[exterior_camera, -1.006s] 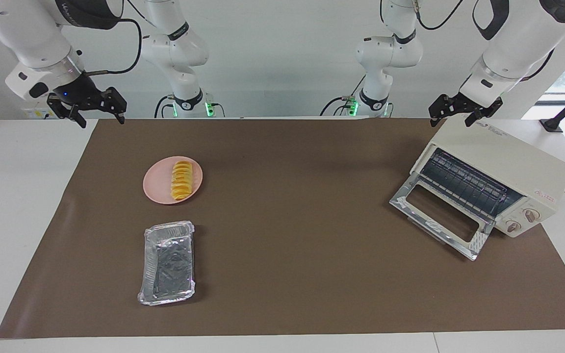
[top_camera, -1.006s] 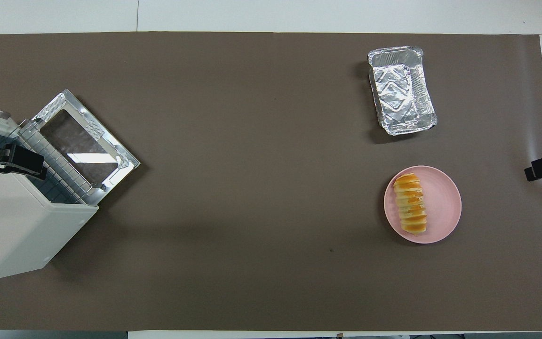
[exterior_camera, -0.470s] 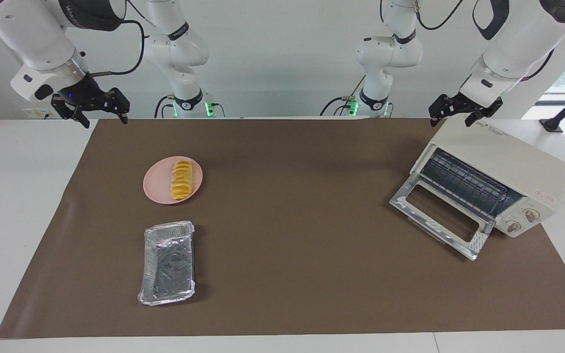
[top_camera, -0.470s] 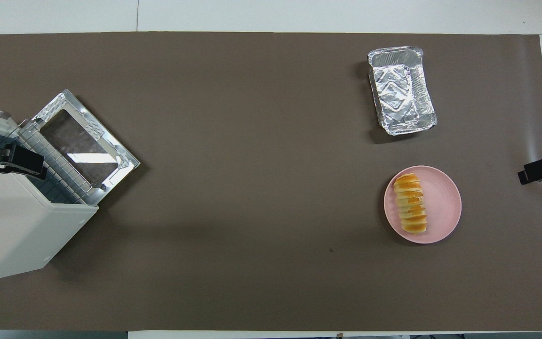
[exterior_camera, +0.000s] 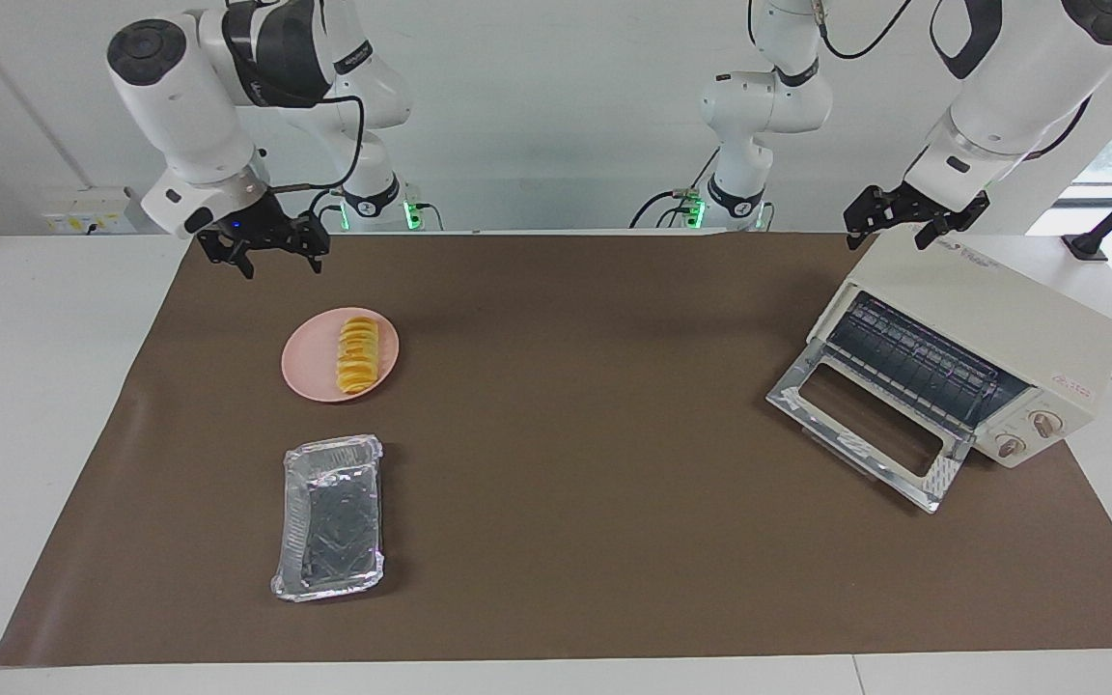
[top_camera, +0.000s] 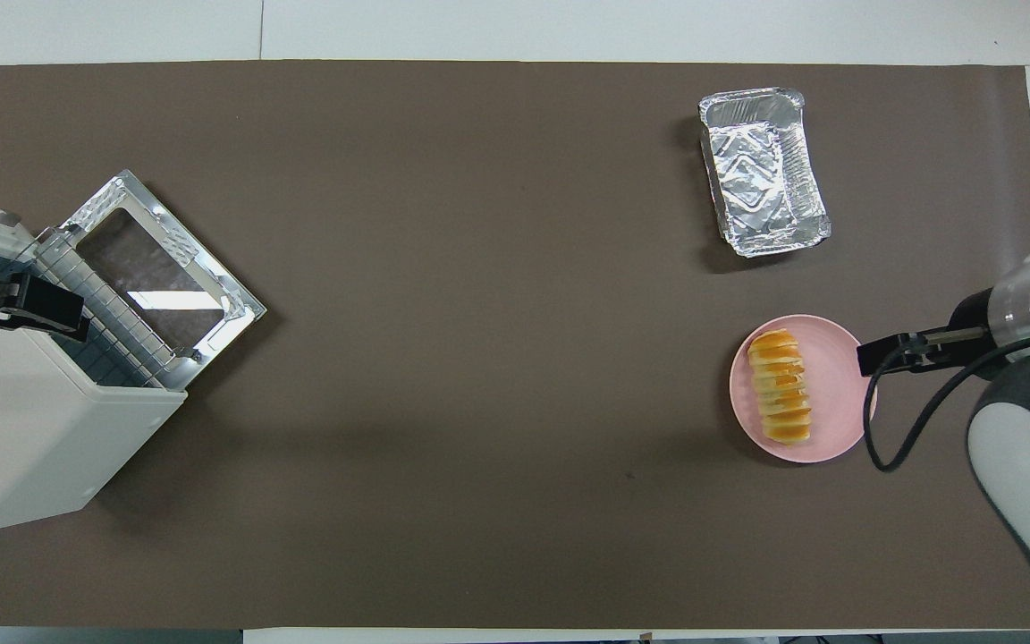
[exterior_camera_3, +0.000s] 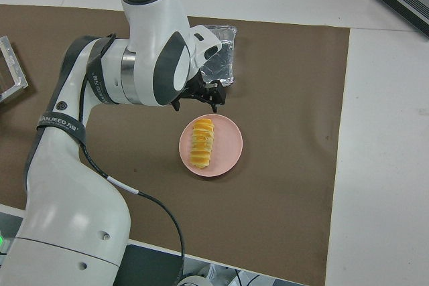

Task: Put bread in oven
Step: 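Reach the right gripper down to the bread slices on the pink plate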

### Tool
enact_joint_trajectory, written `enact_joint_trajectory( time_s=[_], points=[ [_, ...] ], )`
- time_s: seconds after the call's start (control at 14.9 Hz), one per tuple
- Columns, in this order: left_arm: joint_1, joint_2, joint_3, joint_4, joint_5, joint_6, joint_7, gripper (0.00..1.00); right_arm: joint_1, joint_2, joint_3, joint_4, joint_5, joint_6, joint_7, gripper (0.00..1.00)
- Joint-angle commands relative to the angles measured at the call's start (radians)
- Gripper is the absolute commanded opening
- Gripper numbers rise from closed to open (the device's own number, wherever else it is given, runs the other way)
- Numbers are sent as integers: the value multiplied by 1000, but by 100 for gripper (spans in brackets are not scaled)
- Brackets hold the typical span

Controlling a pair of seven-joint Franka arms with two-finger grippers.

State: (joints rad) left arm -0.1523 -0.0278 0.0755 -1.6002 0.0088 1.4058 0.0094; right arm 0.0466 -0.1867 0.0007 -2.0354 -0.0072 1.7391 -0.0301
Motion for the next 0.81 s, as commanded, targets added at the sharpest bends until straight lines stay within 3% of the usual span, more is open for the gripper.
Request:
enact_joint_trajectory(
  time_s=[0.0,0.34,0.74],
  points=[
    [10,-21,-5,-20,-12,13,3,100,12,-31,-1,-142,15,132,15,100],
    [10,-23,-5,-20,-12,13,3,100,55,-7,-1,-353,16,422,19,100],
    [10,-21,-5,-20,-12,13,3,100,59,102,-1,-451,16,681,-10,100]
  ],
)
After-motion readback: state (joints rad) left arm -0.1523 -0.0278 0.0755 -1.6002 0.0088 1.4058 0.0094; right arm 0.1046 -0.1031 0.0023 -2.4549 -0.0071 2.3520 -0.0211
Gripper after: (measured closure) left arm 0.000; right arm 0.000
